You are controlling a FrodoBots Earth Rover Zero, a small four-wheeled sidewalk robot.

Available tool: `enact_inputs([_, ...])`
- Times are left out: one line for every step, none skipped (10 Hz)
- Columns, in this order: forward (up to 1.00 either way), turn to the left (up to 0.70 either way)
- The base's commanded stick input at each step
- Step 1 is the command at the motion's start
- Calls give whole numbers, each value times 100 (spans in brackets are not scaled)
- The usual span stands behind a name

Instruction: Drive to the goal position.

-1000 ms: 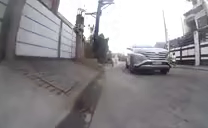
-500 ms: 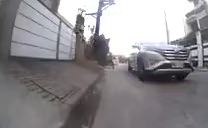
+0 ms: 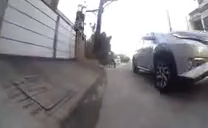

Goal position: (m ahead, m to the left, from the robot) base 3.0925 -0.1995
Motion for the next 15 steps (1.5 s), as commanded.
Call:
enact_inputs([100,1])
enact_inputs([100,1])
enact_inputs([100,1])
enact_inputs([100,1])
enact_inputs([100,-9])
enact_inputs([100,-38])
enact_inputs([100,-39])
enact_inputs([100,-39])
enact_inputs([100,-34])
enact_inputs([100,-26])
enact_inputs([100,-18])
enact_inputs([100,-10])
enact_inputs([100,-2])
enact_inputs([100,1])
enact_inputs([100,-1])
